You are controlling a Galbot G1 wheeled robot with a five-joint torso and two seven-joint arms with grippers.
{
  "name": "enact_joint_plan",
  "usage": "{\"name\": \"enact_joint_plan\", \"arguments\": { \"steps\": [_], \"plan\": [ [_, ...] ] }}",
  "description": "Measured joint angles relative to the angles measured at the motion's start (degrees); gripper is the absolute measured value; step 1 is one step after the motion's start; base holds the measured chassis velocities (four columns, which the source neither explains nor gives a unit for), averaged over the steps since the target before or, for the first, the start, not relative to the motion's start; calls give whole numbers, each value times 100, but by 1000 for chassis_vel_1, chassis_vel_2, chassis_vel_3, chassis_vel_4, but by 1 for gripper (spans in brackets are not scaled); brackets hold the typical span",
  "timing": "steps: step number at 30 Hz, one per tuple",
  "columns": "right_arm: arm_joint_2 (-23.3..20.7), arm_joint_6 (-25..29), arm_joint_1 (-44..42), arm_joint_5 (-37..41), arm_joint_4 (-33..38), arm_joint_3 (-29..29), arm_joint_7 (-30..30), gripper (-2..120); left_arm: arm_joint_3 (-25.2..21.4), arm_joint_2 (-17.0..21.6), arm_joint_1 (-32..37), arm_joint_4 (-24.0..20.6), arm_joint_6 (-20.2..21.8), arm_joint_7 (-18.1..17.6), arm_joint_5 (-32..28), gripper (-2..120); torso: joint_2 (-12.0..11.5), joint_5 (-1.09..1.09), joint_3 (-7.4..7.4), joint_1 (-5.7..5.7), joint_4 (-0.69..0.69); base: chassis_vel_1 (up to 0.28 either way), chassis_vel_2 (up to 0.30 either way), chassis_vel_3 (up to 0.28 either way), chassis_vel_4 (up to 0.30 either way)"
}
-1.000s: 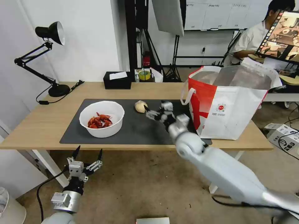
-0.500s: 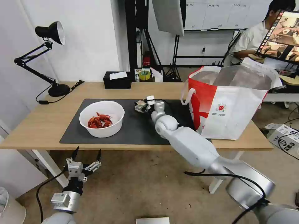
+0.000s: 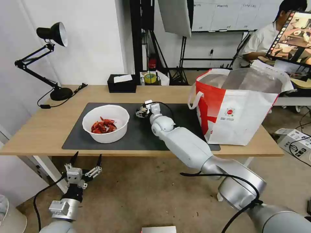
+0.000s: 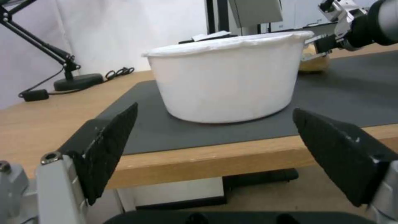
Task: Pick up the trash from the table and place it into the takeout bag.
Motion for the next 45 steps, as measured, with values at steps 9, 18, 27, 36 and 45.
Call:
{"name": "enact_joint_plan", "arguments": {
  "steps": [9, 18, 27, 36, 45],
  "plan": [
    [51, -145, -62, -66, 6, 11, 207, 100, -14, -2, 1, -1, -15, 3, -27, 100, 0, 0, 0, 0, 0, 0, 0, 0, 0],
    [43, -298, -143, -45, 52, 34, 342, 95, -5, -11, -7, 7, -26, 5, -14, 100, 0, 1, 0, 0, -1, 0, 0, 0, 0],
    [44, -271, -179, -36, 106, 94, 395, 70, -13, -6, -3, 11, -31, 5, -24, 100, 0, 1, 0, 0, 0, 0, 0, 0, 0],
    [-305, -177, -356, 150, 713, 82, 619, 36, 3, -3, -9, -15, -34, 5, -29, 100, 0, 1, 0, 0, -1, 0, 0, 0, 0],
    [-1230, 74, -766, -152, 2289, 76, 970, 8, 12, -16, 28, -100, -34, 1, -19, 100, 0, 2, 0, 0, -1, 0, 0, 0, 0]
  ]
}}
